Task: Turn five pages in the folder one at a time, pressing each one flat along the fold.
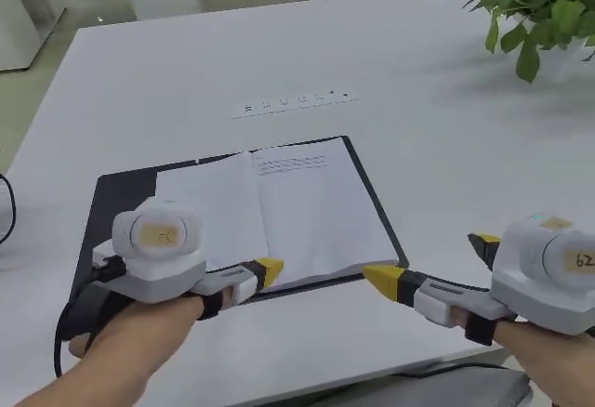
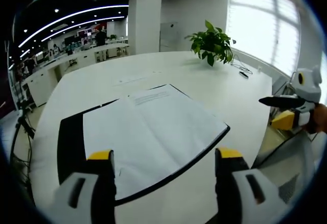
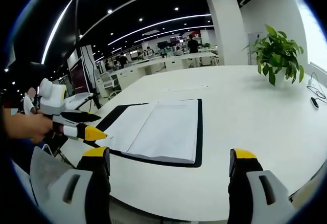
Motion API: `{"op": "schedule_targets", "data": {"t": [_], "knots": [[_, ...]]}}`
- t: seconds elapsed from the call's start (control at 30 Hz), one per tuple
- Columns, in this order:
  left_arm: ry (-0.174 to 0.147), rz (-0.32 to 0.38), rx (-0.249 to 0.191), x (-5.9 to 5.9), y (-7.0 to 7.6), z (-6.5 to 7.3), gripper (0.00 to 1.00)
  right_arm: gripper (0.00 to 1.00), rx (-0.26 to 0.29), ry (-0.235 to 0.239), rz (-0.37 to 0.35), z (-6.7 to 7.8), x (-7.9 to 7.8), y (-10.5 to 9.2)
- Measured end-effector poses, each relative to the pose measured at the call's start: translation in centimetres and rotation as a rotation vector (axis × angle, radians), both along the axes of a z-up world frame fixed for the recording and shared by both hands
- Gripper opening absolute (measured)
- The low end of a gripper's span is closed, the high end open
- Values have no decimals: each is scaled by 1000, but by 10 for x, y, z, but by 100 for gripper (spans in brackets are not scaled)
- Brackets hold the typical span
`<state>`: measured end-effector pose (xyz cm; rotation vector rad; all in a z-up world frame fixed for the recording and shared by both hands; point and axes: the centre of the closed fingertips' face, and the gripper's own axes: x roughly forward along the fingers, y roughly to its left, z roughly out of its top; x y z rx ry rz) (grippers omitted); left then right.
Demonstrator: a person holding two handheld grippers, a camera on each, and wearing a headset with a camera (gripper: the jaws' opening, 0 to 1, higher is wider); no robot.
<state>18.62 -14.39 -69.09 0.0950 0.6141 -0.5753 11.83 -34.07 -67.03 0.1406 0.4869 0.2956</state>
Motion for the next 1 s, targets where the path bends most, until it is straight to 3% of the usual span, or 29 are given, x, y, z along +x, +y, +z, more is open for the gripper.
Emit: {"op": "schedule_targets", "data": {"t": [0.27,0.63,1.0], "knots": [[1,-39,-9,5,-30,-7,78,96,9,-4,14,1,0,-1],[17,-123,-21,15,-90,-37,73,94,27,-6,28,-2,-1,0],[30,-121,-39,31,-124,-67,68,92,41,9,36,-10,1,2]]}}
